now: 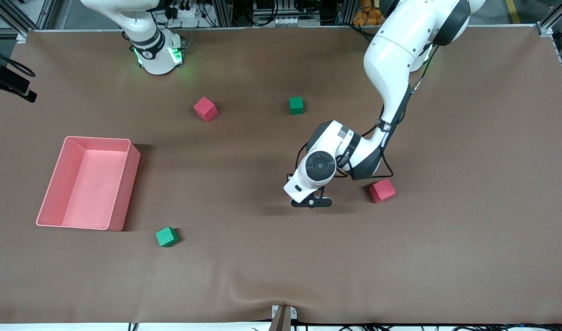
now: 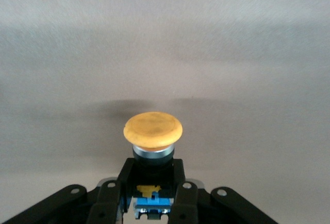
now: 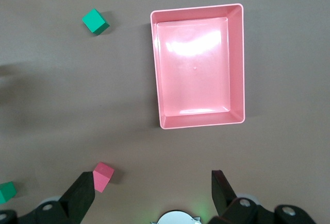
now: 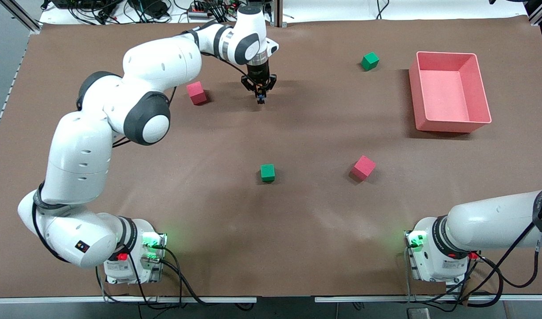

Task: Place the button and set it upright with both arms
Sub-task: 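Lift the button and turn it upright with the left gripper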

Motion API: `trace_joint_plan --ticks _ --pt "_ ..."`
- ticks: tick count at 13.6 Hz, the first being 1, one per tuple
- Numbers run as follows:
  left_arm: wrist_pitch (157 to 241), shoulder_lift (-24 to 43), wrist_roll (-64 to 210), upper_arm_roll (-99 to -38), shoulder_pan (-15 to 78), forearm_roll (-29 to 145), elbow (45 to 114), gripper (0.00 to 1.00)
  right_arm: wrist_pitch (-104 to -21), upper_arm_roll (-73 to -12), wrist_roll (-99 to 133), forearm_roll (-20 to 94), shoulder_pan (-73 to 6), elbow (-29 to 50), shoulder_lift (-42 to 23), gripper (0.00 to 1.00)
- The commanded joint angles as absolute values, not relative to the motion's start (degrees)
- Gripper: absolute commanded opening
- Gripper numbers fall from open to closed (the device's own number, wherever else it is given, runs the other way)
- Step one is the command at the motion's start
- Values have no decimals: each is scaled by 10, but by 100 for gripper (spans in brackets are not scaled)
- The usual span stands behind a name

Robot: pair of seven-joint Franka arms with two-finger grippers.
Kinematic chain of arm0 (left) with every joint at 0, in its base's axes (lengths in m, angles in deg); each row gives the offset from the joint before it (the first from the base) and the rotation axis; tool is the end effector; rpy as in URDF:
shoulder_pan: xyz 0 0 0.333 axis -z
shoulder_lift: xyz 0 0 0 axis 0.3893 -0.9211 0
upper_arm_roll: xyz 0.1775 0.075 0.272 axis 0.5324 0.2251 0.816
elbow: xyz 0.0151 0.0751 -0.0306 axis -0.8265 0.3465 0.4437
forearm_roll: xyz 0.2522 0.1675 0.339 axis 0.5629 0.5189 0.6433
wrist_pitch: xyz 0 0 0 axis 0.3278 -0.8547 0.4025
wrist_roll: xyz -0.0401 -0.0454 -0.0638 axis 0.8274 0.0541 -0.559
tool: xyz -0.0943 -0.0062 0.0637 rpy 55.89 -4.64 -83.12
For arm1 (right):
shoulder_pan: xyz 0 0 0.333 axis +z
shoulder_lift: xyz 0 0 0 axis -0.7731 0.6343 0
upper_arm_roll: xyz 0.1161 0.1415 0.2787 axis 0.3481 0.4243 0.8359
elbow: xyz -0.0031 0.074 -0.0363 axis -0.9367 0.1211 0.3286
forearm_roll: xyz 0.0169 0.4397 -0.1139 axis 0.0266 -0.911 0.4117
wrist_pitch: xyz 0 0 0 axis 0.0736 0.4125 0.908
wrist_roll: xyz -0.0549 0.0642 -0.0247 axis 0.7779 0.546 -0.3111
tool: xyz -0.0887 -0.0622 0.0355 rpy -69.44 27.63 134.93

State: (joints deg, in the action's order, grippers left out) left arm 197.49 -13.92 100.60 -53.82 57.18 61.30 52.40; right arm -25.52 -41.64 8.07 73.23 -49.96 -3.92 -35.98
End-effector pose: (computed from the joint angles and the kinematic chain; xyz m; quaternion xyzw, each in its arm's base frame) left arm 0.6392 -0.4921 0.2051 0.9962 -0.0001 -0.0836 0.0254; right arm 0.5767 -0.0424 0.6989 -0.9971 0.0701 0.0278 0.0068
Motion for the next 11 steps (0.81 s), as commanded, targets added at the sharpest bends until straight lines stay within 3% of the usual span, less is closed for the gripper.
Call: trace_joint_plan --ticks 1,11 --pt "1972 -105 1072 -532 593 666 532 0 -260 -411 75 725 -508 -41 -360 100" --pt "1989 -101 1425 -532 708 845 531 0 -268 -410 75 726 -509 -38 -360 100"
